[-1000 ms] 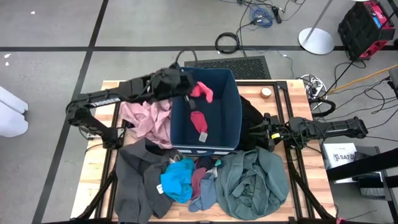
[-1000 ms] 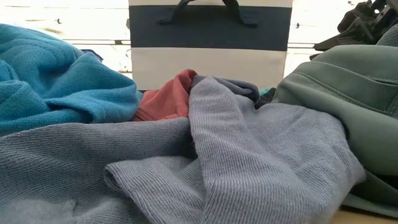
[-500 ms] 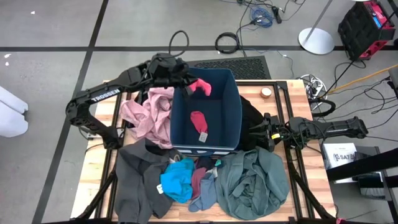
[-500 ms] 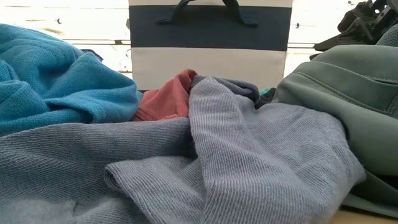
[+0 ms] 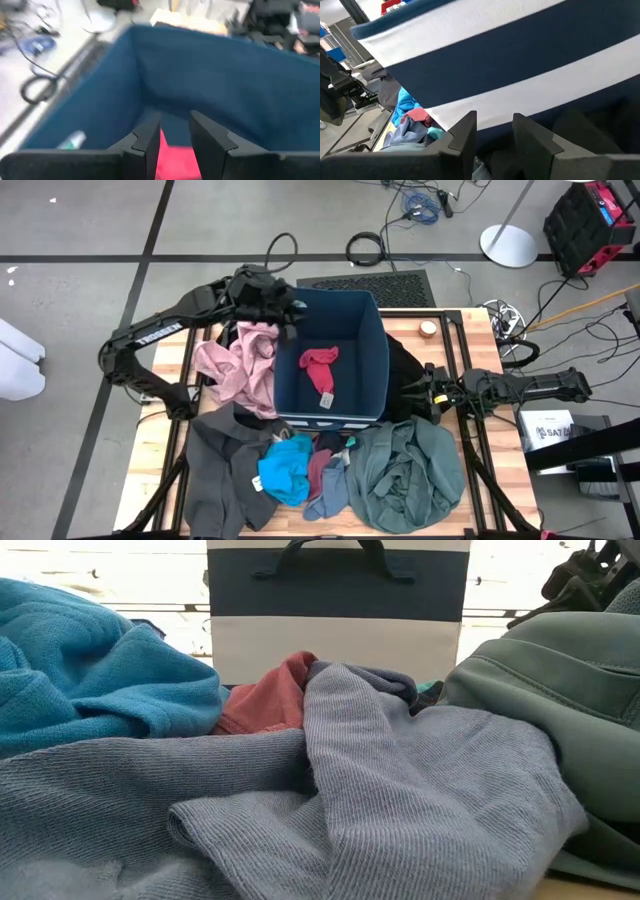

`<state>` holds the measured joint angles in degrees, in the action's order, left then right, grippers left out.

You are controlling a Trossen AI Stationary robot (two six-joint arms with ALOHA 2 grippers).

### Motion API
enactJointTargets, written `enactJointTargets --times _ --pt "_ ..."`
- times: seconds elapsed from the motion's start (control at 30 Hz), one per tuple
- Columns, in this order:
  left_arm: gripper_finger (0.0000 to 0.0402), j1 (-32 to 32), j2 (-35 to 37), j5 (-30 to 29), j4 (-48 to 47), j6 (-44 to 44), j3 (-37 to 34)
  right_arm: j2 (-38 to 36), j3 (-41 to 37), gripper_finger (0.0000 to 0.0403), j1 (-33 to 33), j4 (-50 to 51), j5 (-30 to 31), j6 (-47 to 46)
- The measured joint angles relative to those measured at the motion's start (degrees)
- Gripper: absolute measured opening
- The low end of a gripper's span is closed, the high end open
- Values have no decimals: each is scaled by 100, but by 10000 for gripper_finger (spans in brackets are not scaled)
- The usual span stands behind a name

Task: Sort clothes
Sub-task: Move the black boxer to the right of the table

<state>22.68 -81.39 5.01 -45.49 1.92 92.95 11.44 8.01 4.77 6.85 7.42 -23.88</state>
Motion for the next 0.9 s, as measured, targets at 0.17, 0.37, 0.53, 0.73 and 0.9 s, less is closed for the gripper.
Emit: enactJointTargets --times 0.17,0.37,0.53,0.73,0.9 --pt "111 -480 475 -242 -709 -12 0 -2 0 116 -1 22 2 -24" --pt "111 -1377 1298 -1252 -704 -445 -219 -2 0 116 1 29 172 -54" --pt "111 -2199 1892 -1709 -266 -1031 -1101 -1 0 116 -5 27 480 71" --pt "111 -2858 2280 -2595 291 -1614 -2198 0 0 116 -21 29 495 51" --pt "111 -2962 2497 -4866 221 -2159 -2825 -2 0 116 -21 30 481 -191"
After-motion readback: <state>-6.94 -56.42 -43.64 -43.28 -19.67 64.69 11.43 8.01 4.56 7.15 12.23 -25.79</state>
